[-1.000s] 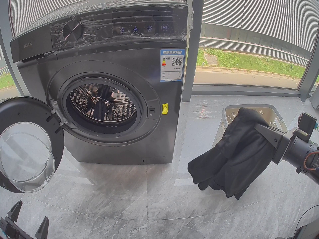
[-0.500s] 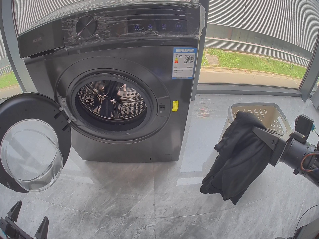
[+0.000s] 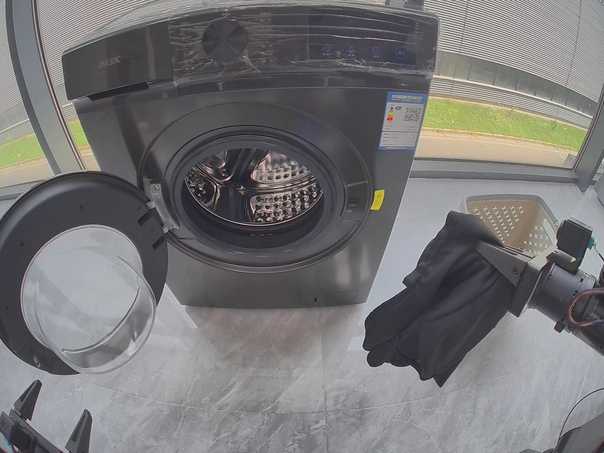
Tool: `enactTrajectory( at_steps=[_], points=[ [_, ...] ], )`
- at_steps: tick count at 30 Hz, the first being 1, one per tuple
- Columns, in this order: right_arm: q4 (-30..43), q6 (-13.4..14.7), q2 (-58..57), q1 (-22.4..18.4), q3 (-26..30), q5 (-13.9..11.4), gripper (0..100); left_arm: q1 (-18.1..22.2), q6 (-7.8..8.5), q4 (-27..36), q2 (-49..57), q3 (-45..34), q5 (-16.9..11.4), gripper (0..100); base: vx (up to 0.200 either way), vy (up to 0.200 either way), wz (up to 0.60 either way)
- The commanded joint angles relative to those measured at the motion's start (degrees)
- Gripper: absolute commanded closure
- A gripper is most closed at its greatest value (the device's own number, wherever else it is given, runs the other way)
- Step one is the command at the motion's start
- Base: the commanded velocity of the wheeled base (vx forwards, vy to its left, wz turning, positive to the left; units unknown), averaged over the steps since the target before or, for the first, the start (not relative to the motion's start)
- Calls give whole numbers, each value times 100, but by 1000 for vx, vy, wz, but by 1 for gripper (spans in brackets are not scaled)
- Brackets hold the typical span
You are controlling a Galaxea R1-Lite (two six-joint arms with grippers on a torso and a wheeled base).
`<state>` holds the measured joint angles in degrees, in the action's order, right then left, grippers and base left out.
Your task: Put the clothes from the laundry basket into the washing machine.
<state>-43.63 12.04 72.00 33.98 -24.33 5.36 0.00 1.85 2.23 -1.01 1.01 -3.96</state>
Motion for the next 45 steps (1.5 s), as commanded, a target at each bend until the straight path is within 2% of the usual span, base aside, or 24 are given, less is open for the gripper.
enactTrajectory(
  at_steps=[1, 6, 12, 21, 33, 45],
  points=[
    [-5, 0, 16, 4, 7, 0, 100, 0, -1, -3, 101, -101, -8, 0, 0, 0, 0],
    [4, 0, 16, 13, 7, 0, 100, 0, -10, 5, 101, -101, -17, 0, 0, 0, 0],
    [4, 0, 16, 13, 7, 0, 100, 0, -10, 5, 101, -101, -8, 0, 200, 0, 0],
    [4, -9, 16, 21, 16, 0, 100, 0, -1, 5, 101, -101, -8, 0, 0, 0, 0],
    [4, -9, 60, 21, 43, 0, 100, 0, -10, 5, 101, -101, -8, 0, 0, 200, 0],
    [4, -18, 78, 30, 78, 0, 100, 0, -1, -3, 101, -101, 1, 0, 0, 0, 0]
  ],
)
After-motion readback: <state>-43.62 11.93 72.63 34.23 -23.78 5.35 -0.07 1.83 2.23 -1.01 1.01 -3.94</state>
